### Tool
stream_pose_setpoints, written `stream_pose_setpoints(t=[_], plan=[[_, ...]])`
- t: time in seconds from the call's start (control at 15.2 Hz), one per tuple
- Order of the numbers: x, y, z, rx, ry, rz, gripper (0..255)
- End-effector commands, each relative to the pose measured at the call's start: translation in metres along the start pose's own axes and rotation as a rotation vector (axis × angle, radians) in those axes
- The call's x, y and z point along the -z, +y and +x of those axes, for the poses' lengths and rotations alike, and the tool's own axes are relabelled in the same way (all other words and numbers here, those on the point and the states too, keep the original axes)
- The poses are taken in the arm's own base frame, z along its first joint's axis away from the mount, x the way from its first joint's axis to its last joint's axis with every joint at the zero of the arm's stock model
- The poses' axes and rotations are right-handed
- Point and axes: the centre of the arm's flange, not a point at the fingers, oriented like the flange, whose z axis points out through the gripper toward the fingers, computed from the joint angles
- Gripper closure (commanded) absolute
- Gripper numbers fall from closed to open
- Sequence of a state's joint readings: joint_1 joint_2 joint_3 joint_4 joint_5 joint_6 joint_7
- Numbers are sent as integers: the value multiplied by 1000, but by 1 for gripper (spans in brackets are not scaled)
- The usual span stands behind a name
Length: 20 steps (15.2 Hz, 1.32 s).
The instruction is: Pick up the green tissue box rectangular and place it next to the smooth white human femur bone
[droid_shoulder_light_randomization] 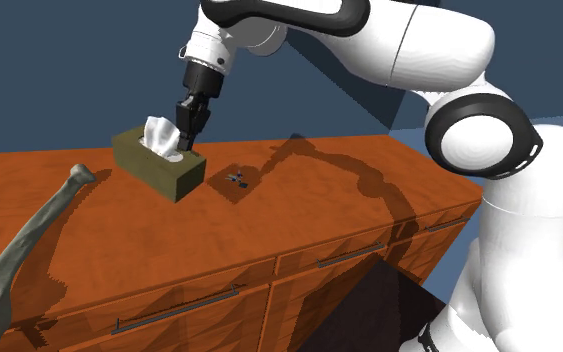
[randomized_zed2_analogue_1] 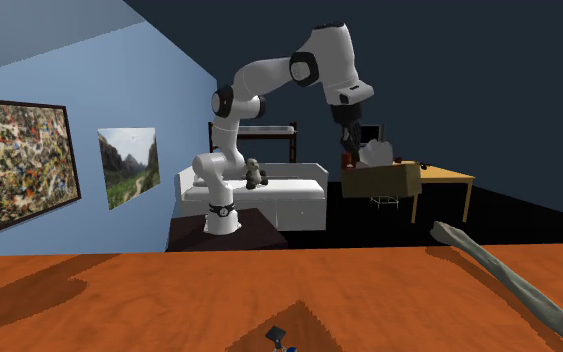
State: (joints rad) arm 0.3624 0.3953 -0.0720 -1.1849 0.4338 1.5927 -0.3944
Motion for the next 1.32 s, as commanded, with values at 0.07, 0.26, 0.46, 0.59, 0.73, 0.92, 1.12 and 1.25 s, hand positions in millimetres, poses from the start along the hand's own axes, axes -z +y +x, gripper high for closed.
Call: stream_pose_setpoints(t=[0.07, 0.26, 0.46, 0.59, 0.73, 0.92, 1.12, 1.25], plan=[[-15, 5, -2, 0, 1, 0, 255], [-29, 11, -5, 0, 1, 0, 255], [-44, 17, -7, 0, 1, 0, 255], [-54, 20, -9, 0, 1, 0, 255], [-63, 24, -11, 0, 1, 0, 255], [-78, 30, -13, 0, 1, 0, 255], [-93, 36, -16, 0, 1, 0, 255], [-102, 39, -17, 0, 1, 0, 255]])
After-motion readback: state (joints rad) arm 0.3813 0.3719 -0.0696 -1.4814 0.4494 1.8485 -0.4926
